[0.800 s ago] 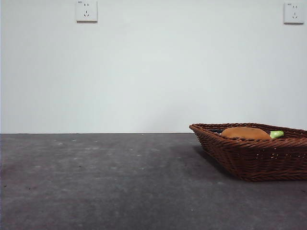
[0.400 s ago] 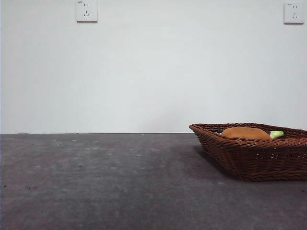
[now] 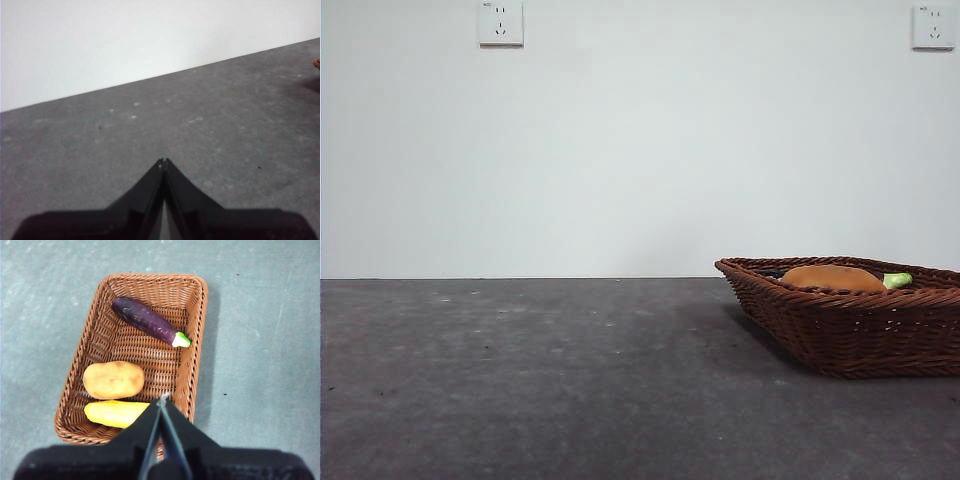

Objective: Help me put the vegetables on the table into the basket

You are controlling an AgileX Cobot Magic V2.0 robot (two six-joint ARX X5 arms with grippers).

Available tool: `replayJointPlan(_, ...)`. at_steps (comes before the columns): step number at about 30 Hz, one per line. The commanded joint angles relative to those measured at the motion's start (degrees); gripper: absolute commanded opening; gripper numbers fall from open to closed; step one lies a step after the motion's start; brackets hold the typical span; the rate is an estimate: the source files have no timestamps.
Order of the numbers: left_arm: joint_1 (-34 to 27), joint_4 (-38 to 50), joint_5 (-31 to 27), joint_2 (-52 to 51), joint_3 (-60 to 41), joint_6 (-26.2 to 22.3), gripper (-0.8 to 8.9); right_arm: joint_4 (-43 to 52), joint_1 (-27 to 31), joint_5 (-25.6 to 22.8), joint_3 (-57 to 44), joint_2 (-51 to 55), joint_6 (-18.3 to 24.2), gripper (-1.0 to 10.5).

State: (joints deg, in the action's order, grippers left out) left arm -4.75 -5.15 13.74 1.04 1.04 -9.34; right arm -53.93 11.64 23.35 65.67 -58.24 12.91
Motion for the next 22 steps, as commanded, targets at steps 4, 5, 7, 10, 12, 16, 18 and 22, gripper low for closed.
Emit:
replayJointPlan(4,-0.09,0.04,0.15,1.66,-0.61,0.61,-0.03,0.35,-0.04,-0.04,-0.15,-0.13,0.28,0.0)
replayJointPlan(5,-0.09,0.04,0.15,1.95,-0.61,0.61,-0.03,0.35,-0.04,-0.04,-0.15,-0.13,0.28,0.0)
replayJointPlan(7,-0.09,0.04,0.15,2.67,-0.61,0.61,-0.04,0.35,-0.04,-0.04,-0.15,-0.13,0.28,0.0)
replayJointPlan(10,-0.09,0.04,0.15,3.65,-0.61,0.61,-0.03,0.35,-0.04,-0.04,-0.15,-0.13,0.28,0.0)
replayJointPlan(12,-0.09,0.07,0.15,4.26,-0.61,0.61,-0.03,0.35,-0.04,-0.04,-0.15,-0.13,0.28,0.0)
replayJointPlan(16,-0.09,0.04,0.15,5.42,-0.61,0.61,-0.03,0.35,-0.04,-0.04,-0.15,-0.13,0.35,0.0)
replayJointPlan(18,-0.09,0.07,0.15,6.14,-0.61,0.61,-0.04,0.39,-0.04,-1.49,-0.15,-0.13,3.13,0.0)
replayJointPlan(22,-0.09,0.04,0.15,7.56,-0.61,0.61,-0.03,0.35,-0.04,-6.69,-0.15,-0.13,4.52,0.0)
